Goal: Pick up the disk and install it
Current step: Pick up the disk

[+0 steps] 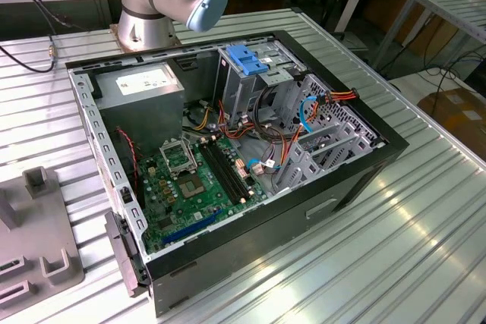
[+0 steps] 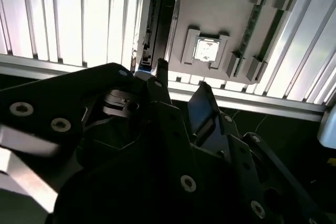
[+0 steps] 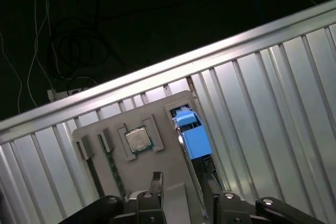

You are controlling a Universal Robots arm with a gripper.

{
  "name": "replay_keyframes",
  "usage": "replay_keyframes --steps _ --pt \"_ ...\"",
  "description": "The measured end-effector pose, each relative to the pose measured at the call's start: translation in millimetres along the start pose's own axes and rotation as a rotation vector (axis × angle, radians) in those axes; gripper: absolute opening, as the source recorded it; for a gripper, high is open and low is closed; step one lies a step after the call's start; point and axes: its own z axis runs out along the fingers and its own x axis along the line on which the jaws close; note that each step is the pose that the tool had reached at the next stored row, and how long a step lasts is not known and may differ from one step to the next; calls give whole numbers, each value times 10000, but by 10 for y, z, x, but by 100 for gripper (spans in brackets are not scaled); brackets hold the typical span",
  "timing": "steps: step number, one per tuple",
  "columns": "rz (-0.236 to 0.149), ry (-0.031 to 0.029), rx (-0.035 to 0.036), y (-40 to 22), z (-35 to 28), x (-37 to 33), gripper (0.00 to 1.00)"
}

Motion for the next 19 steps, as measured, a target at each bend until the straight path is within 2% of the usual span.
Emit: replay_keyframes --steps 1,5,7,12,17,19 --pt "-79 -3 4 1 5 -4 48" --pt "-764 -24 25 9 56 -24 48" --pt "-980 -32 37 28 85 -33 48" --pt "-1194 -42 54 83 133 -27 48" --pt "-1496 -50 63 107 175 -45 48" --pt "-1740 -68 72 111 194 -50 48"
